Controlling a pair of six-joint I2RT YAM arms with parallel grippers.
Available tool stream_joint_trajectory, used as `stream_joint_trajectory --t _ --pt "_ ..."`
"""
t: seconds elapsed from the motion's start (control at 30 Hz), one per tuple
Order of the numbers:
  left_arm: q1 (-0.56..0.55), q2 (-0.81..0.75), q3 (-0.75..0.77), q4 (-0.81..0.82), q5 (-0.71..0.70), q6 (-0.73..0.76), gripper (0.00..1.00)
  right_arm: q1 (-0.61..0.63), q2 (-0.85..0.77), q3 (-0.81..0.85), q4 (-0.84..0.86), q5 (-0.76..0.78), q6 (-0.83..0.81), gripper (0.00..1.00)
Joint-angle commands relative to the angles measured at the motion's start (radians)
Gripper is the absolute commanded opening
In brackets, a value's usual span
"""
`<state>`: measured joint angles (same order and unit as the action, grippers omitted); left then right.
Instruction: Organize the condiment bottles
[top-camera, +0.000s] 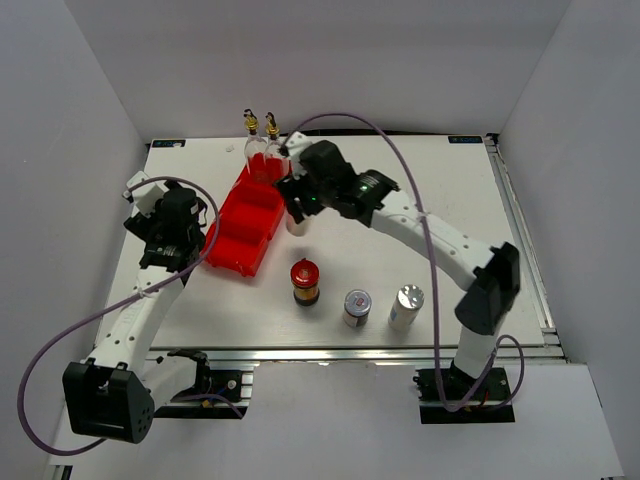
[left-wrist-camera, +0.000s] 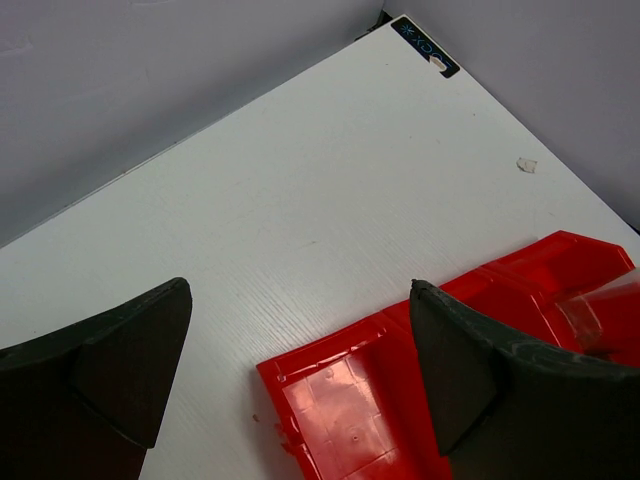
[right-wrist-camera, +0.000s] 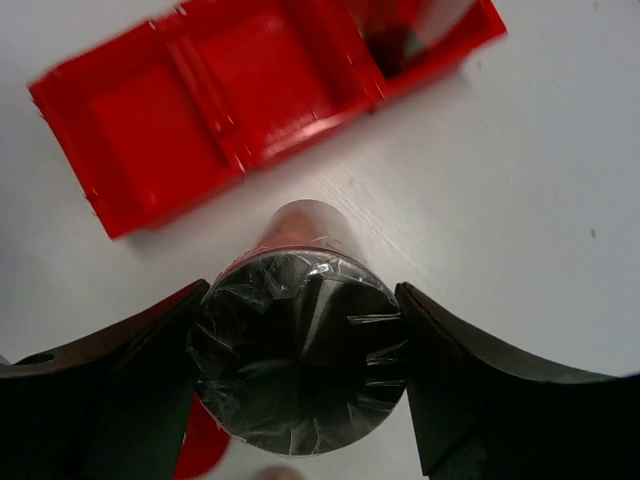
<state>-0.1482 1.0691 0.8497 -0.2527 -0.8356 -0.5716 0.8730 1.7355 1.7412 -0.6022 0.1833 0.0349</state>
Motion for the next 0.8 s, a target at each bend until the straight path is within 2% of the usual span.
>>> stream_joint_trajectory --t 0.0,0.03,0.13,0.23,0.43,0.6,0.77 --pt "-0.004 -0.037 -0.011 0.032 -0.008 0.021 0.98 0.035 0.117 0.187 0.1 0.024 -0.03 0.19" --pt "-0.002 -0.037 -0.009 0.032 -0.002 0.021 0.98 0.04 0.146 0.27 0.107 0.033 -0.027 0.18" --pt "-0.002 -0.035 -0.012 0.039 0.016 0.022 0.98 0.049 0.238 0.389 0.159 0.035 -0.029 0.18" --pt "-0.002 -0.031 -0.011 0.043 0.024 0.024 0.98 0.05 0.301 0.434 0.229 0.051 -0.023 0.17" --pt "-0.002 -0.024 -0.027 0.062 0.047 0.022 0.98 0.05 0.367 0.396 0.407 0.122 -0.007 0.16" --pt "-0.002 0.002 -0.018 0.047 0.037 0.035 0.98 0.05 0.452 0.454 0.397 0.13 -0.016 0.2" --pt "-0.002 0.008 -0.026 0.058 0.049 0.032 0.98 0.049 0.464 0.409 0.462 0.14 -0.01 0.19"
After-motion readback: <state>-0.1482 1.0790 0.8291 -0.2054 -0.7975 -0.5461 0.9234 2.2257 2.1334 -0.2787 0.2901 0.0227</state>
